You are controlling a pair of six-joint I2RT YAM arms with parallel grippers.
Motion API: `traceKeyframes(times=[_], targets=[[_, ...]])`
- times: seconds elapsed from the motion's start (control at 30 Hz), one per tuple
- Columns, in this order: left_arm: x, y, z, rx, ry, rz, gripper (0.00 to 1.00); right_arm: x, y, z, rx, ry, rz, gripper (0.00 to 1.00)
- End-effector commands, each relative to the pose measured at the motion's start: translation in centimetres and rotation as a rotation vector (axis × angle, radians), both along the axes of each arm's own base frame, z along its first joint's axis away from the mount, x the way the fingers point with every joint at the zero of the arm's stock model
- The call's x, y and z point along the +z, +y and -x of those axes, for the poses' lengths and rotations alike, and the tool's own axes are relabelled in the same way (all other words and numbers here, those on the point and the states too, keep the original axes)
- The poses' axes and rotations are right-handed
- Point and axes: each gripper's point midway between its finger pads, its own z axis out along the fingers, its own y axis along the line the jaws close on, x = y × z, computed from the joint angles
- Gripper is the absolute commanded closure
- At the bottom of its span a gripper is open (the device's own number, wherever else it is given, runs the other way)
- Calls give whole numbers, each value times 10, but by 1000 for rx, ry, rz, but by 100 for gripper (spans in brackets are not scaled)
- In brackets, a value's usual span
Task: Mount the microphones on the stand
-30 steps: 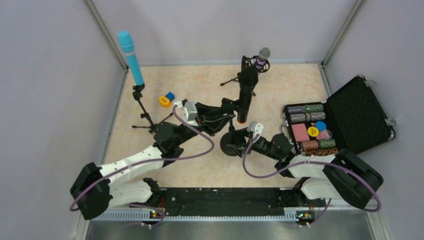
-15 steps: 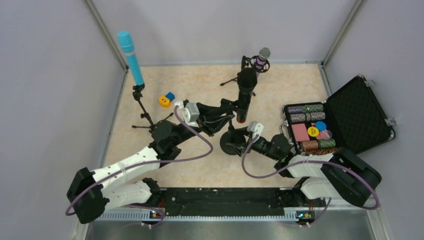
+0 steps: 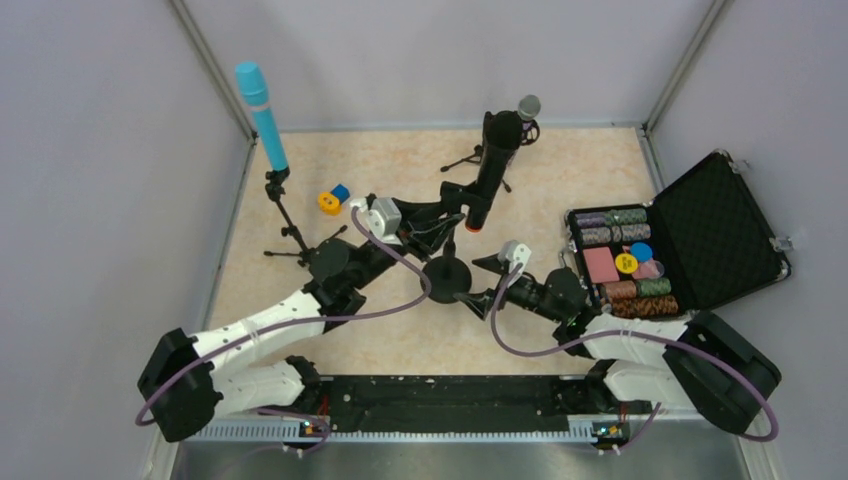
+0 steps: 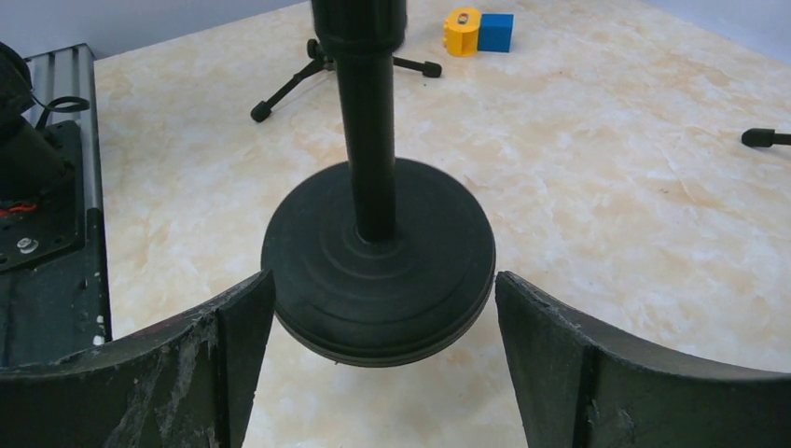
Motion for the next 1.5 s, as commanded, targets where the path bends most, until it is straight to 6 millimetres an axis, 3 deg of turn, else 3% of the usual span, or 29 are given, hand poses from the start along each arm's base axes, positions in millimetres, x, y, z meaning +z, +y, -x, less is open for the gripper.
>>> traceKeyframes(times=[0.0,0.2,0.53,0.77,0.9,1.27,1.47], targets=[[34,16,-13,105,-63,145,100,13,0,6,7,9,-34,14],[16,18,-40,214,-25,112,100,14,-9,11,-15,18,-45,11],[2,45,-91,327,-11,98,100,14,-17,13,-41,23,-48,9],[5,73,-127,403,-46,101,100,18,-15,10,-40,18,-52,8],[9,78,-148,436,-77,80,100,20,-13,9,-41,15,-51,8],[13,77,-186,469,-202,128,100,19,-12,4,-46,4,-31,8],[-9,70,-194,459,-208,111,100,19,-12,2,-49,1,-30,8]])
